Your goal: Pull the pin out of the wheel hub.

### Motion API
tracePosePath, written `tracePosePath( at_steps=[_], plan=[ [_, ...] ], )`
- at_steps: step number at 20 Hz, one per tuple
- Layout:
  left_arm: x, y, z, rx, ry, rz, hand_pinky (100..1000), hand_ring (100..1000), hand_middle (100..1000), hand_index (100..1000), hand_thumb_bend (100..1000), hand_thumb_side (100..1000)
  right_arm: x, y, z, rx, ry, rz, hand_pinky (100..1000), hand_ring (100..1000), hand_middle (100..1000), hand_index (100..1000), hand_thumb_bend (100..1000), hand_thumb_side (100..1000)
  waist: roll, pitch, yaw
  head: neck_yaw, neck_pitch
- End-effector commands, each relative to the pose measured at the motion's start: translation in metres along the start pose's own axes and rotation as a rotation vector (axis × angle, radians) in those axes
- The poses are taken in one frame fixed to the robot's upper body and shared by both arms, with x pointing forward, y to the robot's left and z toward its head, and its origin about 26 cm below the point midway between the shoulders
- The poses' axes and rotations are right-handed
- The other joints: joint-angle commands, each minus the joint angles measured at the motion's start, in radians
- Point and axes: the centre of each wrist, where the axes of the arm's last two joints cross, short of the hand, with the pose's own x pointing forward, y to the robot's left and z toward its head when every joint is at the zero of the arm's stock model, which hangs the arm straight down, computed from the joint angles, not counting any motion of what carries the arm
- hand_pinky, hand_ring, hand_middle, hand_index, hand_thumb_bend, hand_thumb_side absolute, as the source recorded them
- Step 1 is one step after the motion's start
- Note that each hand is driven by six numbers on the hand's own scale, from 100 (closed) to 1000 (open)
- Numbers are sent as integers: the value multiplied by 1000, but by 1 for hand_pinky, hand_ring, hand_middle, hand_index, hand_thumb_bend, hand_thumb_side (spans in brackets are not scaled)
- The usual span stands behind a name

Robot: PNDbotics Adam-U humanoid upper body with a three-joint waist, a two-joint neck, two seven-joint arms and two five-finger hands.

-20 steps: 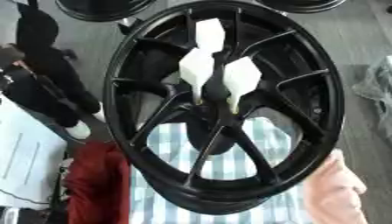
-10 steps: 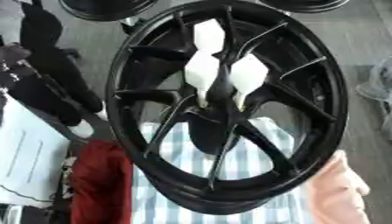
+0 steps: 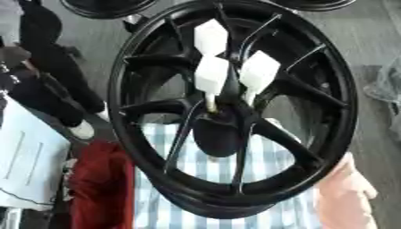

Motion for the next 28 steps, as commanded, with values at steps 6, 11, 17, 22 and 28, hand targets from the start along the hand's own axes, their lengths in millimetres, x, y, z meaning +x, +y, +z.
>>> tracePosePath(
  at_steps=[6, 11, 17, 22, 28],
  plan=[
    [12, -4, -11, -14, -43, 16, 813, 899, 695, 750, 100, 719, 47, -11, -3, -114, -185, -508, 740, 729, 671, 906, 100, 529, 2, -13, 7, 9, -2],
    [16, -16, -19, -38, -69, 68, 813, 898, 697, 750, 100, 710, 68, -2, -13, -88, -372, -872, 743, 743, 685, 923, 100, 557, 4, -14, 15, 6, -2],
    [19, -27, -26, -73, -84, 113, 812, 898, 707, 756, 106, 716, 67, 14, -31, -48, -421, -978, 737, 736, 676, 896, 100, 556, 0, -10, 30, -11, -2],
    [19, -33, -29, -103, -92, 136, 812, 900, 717, 762, 120, 721, 71, 20, -43, 34, -465, -989, 738, 744, 691, 893, 100, 552, -4, -5, 44, -22, -2],
    [20, -37, -31, -132, -101, 149, 812, 903, 726, 770, 134, 727, 80, 21, -53, 104, -510, -991, 733, 736, 683, 890, 100, 552, -6, 4, 51, -35, -2]
  ],
)
